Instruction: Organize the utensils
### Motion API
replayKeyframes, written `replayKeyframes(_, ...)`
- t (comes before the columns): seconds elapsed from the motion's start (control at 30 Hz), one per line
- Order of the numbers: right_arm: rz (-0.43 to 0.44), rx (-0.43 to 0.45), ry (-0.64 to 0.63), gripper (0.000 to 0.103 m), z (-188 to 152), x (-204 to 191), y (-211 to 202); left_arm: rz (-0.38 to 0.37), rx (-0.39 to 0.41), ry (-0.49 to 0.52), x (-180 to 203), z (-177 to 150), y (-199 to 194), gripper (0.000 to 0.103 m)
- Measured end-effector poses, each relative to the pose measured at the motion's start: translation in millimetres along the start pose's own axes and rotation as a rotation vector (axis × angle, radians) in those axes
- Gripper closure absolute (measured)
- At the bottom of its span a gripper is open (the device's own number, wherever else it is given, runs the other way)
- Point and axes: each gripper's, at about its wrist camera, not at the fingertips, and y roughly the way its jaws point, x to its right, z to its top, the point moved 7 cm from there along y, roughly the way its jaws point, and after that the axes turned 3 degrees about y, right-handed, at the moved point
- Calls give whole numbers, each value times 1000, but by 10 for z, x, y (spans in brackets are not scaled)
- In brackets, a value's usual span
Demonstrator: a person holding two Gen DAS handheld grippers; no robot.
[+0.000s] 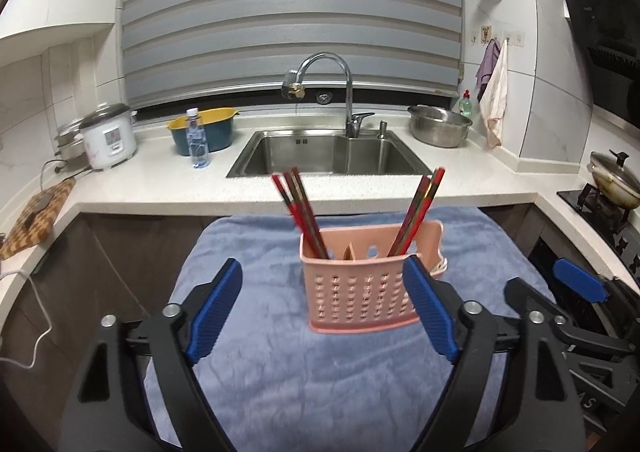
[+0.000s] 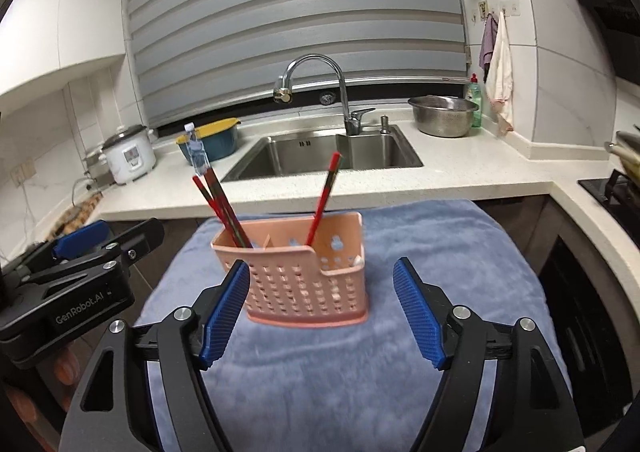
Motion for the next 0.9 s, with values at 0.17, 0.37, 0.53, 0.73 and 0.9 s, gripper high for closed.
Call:
replayKeyframes(0.17,-14,-33,11,31,-177,58,-136,5,-21,-1,18,-144,-110,19)
replayKeyframes(0.37,-14,-61,29,31,-338,108,-261,29,-49,-5,0,-309,-234,13)
replayKeyframes(0.53,-39,-70,2,31,-427,104,-346,44,-73,-17,-48,-434,-308,10)
replayKeyframes(0.73,-43,-70,1,27,-466,107,-418,53,-97,-29,-81,-525,-350,8)
replayKeyframes(0.9,-53,-66,-5,19,-481,116,-457,56,-112,-24,-63,-602,-370,8)
